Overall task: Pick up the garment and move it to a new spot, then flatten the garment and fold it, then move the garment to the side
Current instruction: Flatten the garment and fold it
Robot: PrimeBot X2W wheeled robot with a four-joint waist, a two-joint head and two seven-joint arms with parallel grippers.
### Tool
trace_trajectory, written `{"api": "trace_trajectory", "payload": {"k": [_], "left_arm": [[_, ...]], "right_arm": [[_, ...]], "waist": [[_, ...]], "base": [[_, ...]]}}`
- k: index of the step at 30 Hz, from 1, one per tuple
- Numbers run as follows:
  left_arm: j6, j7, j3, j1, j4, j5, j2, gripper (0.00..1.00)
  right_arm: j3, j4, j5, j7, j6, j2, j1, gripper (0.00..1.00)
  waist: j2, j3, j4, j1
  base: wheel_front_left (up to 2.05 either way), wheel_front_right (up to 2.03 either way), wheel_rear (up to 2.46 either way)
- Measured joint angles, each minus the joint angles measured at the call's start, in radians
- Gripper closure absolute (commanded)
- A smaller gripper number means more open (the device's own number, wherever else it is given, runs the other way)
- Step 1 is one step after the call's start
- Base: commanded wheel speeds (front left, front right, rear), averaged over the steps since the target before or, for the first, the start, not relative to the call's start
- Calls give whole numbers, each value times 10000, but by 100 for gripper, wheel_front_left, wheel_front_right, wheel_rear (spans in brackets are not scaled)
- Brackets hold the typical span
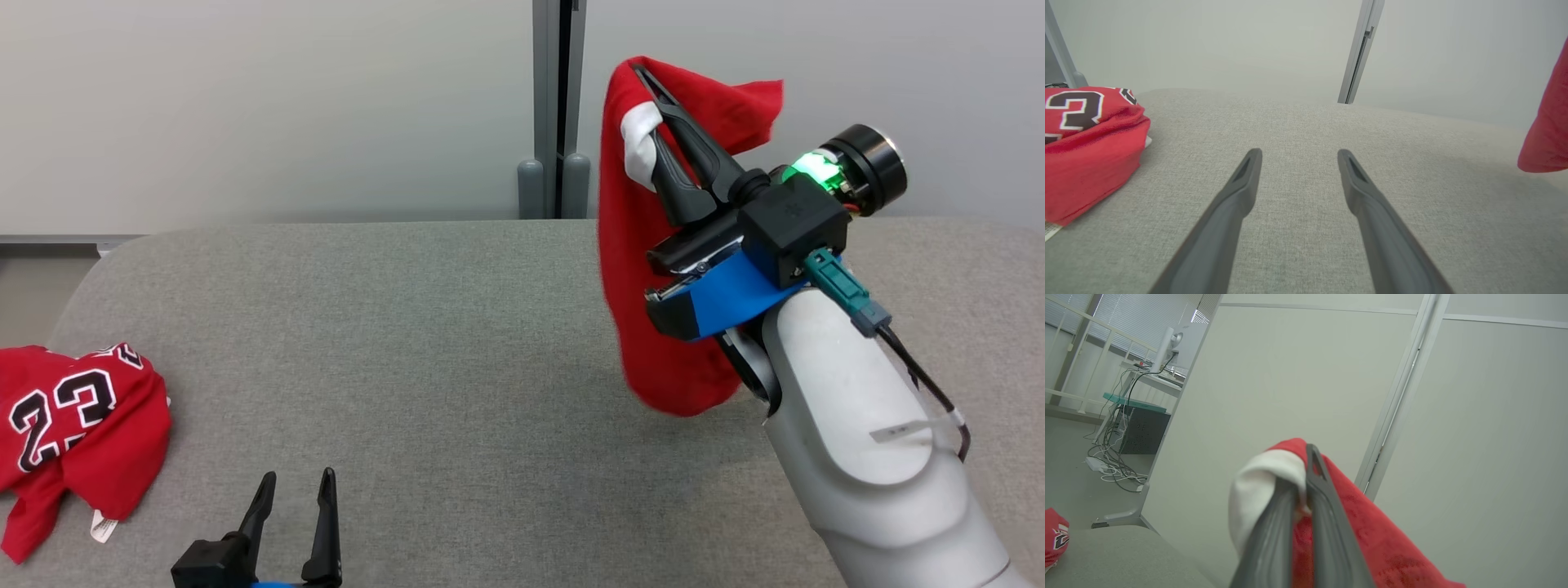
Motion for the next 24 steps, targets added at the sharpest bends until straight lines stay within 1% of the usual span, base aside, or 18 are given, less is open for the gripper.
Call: {"api": "trace_trajectory", "payload": {"k": [3,5,7,10,16,17,18,19,21,24], "left_arm": [[0,0,2,62,54,17,-4,0],[0,0,2,76,86,21,-4,0],[0,0,17,91,98,27,-4,0],[0,0,25,99,88,-23,36,0],[0,0,-291,27,-84,-203,207,0],[0,-2,-362,-9,-123,-244,274,0],[0,0,-424,-55,-153,-265,347,0],[0,0,-518,-123,-184,-328,416,0],[0,0,-759,-226,-303,-416,546,0],[0,0,-1087,-356,-487,-531,721,0]], "right_arm": [[224,288,573,46,0,29,-327,100],[4,606,746,130,-2,19,-377,100],[-370,1087,585,359,0,17,-299,100],[-1131,1950,-293,769,0,42,308,100],[-3216,3578,-2128,1206,0,4,2019,100],[-3568,3733,-2320,1197,0,13,2245,67],[-3889,3883,-2612,1223,0,8,2429,0],[-4211,4052,-2851,1319,0,6,2582,0],[-4497,4220,-2993,1112,-2,-15,2841,0],[-4433,4274,-3033,566,-2,-2,2926,0]], "waist": [[0,-3,139,0],[0,23,189,0],[0,76,190,0],[0,225,97,1],[1,612,-220,1],[1,677,-269,1],[1,742,-326,1],[1,797,-379,2],[0,891,-476,2],[0,988,-655,1]], "base": [[0,0,0],[0,0,0],[0,0,0],[0,0,0],[0,0,0],[0,0,0],[0,0,0],[0,0,0],[0,0,0],[0,0,0]]}}
